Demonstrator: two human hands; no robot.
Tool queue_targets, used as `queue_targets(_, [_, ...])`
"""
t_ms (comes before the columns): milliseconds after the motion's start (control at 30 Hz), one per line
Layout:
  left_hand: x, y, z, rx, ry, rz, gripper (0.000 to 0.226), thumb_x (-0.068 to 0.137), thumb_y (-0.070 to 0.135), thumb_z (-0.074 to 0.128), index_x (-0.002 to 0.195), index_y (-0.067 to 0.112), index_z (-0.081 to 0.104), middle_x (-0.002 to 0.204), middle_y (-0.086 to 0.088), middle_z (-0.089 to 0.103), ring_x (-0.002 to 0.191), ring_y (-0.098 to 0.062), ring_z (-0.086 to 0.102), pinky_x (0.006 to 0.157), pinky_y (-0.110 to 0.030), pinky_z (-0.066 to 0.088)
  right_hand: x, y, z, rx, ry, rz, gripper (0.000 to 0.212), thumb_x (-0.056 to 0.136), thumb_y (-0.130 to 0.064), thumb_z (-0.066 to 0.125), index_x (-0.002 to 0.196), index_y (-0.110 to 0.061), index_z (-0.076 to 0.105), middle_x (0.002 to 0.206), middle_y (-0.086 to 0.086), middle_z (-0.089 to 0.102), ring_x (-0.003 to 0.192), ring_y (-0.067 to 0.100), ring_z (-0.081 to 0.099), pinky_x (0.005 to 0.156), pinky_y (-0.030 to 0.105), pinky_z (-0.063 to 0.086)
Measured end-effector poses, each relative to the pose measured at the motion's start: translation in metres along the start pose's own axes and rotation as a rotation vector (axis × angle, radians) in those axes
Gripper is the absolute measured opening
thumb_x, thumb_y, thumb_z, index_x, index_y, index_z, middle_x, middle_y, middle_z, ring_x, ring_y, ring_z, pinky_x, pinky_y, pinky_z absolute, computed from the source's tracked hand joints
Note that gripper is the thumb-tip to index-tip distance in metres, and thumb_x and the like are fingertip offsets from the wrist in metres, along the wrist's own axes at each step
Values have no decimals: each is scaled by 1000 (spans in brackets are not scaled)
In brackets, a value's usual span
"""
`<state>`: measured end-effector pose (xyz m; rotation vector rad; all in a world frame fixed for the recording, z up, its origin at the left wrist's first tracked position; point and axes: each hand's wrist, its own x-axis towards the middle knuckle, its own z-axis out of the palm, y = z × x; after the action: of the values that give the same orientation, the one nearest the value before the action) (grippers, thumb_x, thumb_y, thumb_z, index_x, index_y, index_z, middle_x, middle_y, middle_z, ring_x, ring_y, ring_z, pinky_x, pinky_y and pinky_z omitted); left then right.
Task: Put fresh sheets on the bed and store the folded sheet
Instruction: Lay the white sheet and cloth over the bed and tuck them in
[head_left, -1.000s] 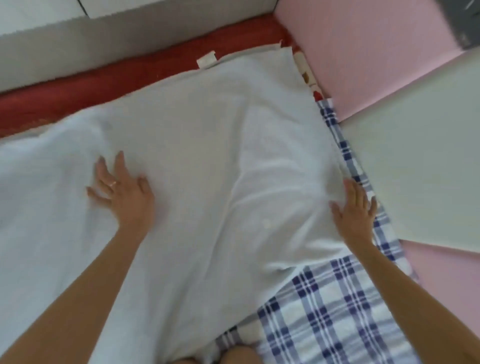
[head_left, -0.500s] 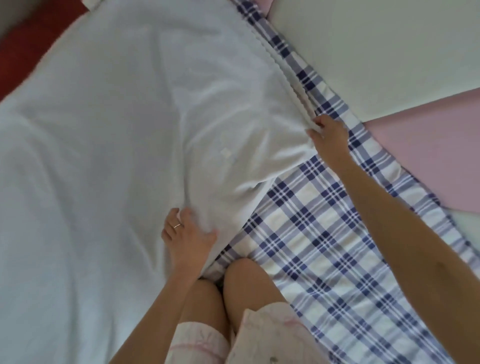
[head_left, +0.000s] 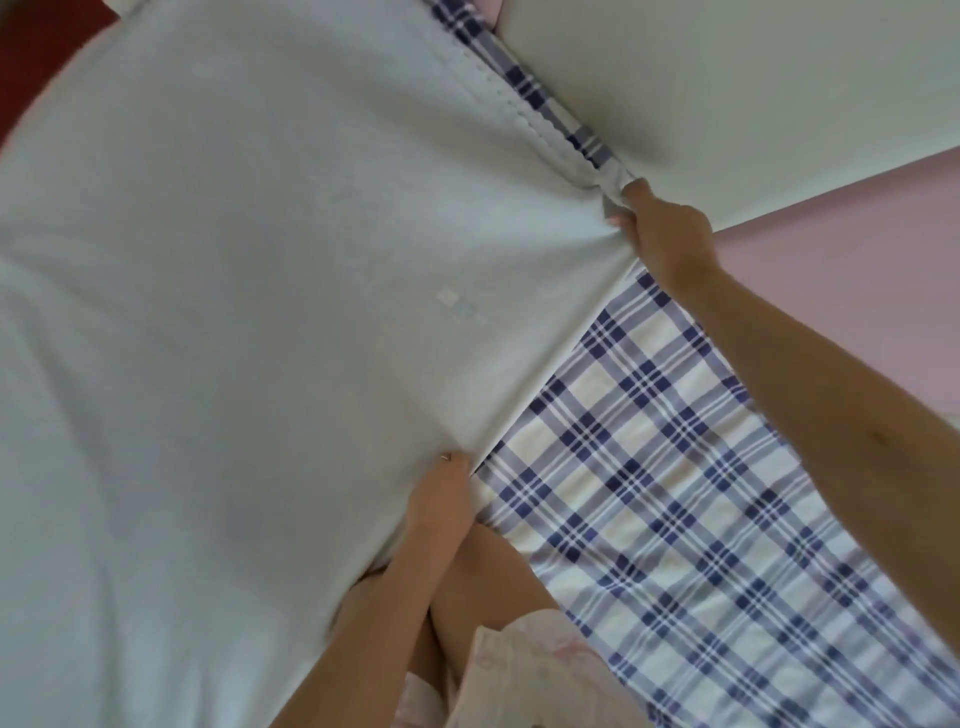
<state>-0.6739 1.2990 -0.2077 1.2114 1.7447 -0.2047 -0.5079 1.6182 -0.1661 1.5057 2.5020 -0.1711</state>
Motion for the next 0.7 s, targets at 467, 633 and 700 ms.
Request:
queue_targets(467, [-7, -58, -31, -377, 517, -370, 89, 70, 23, 76, 145, 19, 29, 155, -15, 12, 142, -34, 10, 109, -57, 16, -59, -165, 63, 70, 115, -618, 58, 90, -27, 39, 145, -30, 22, 151, 5, 25, 139, 34, 23, 111, 59, 16])
queue_targets(633, [9, -78, -55, -407, 414, -505, 118, 67, 45, 79, 150, 30, -4, 156, -9, -17, 143, -29, -17, 105, -68, 4, -25, -95, 85, -149, -45, -386, 58, 95, -45, 29, 149, -31, 16, 155, 0, 26, 142, 32, 25, 114, 51, 9])
queue_targets(700, [14, -80, -59, -379, 292, -505, 129, 63, 54, 78, 146, 33, -18, 153, -6, -28, 141, -29, -25, 104, -70, 1, -28, -36, 79, -74, -25, 83, 65, 96, -54, 20, 151, -20, 15, 158, 3, 12, 145, 28, 14, 117, 48, 4])
